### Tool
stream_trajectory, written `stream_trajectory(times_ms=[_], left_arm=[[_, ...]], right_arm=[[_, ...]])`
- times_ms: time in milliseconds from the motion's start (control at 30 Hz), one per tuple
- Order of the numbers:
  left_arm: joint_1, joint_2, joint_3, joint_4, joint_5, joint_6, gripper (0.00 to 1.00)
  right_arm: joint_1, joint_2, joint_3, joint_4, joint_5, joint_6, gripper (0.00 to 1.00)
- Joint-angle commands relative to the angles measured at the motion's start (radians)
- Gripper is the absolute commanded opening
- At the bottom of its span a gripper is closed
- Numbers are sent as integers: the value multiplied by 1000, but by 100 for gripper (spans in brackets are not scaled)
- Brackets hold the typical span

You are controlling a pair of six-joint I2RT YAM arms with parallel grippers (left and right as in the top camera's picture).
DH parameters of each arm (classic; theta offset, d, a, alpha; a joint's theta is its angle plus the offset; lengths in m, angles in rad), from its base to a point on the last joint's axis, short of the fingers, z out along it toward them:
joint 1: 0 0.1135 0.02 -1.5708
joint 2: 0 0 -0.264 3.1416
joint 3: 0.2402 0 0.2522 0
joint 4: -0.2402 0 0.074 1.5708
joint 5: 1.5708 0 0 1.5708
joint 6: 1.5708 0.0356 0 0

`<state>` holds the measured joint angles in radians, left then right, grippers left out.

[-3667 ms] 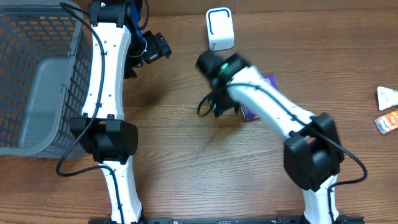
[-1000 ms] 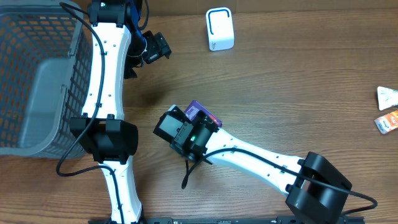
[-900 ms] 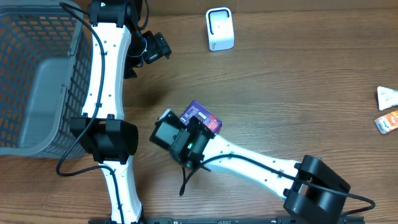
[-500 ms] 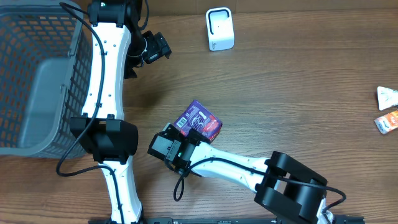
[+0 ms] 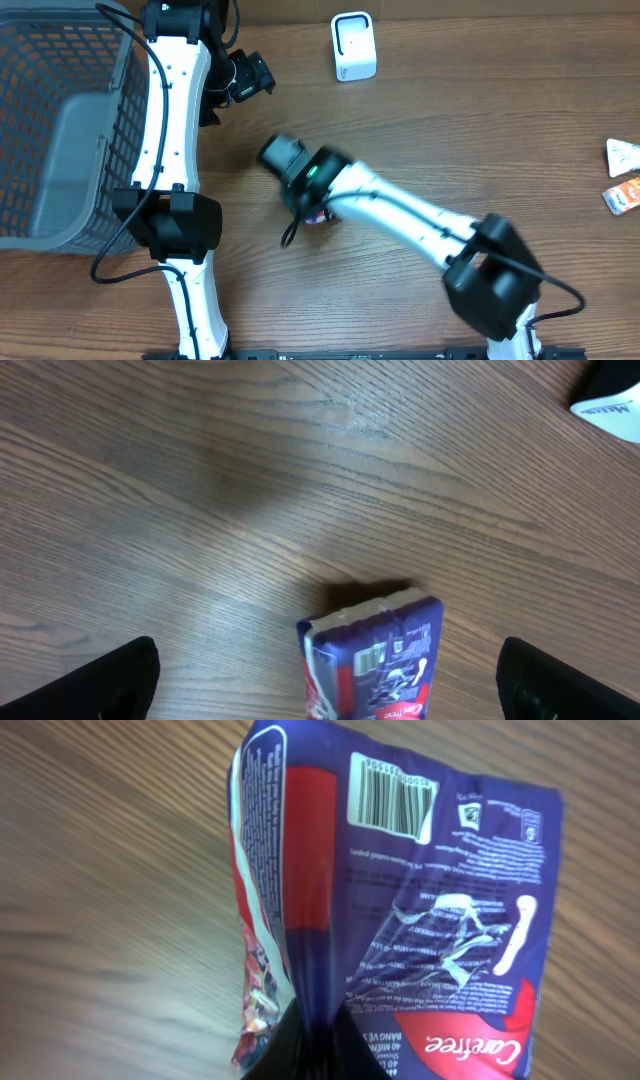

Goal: Scan the item barcode

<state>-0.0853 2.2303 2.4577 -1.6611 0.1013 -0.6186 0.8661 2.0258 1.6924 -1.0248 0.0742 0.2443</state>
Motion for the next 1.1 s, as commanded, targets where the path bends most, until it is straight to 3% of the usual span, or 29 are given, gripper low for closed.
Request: stream_trajectory(times_ms=[0,233,367,500,633,700,767,833,900,1067], left_arm=[[-3,8,1,-3,0,13,100],[-3,8,1,-3,0,13,100],[-3,8,1,-3,0,13,100],[-3,8,1,-3,0,13,100],[-3,8,0,-3,0,13,100],[-3,8,1,-3,0,13,100],[-3,8,1,-3,0,13,100],[-3,8,0,-3,0,13,100],[-3,8,1,-2,0,13,100],[-3,8,1,-3,0,13,100]], right_arm=[[-168,-81,46,0,-597,14,4],[-443,-77,-123,138,-1215,23,4],[-517,-77,-288,245,-1213,122,4],[-604,-79,-370,238,-800,157,6],[-670,-80,-331,165,-539,150,40],[-705,-80,-277,82,-452,123,47],[-721,-81,-169,-35,-434,25,56],[-713,-81,-77,-119,-499,-97,79],[-702,-81,-63,-136,-556,-145,84],[-644,-78,-104,-86,-588,-216,84]])
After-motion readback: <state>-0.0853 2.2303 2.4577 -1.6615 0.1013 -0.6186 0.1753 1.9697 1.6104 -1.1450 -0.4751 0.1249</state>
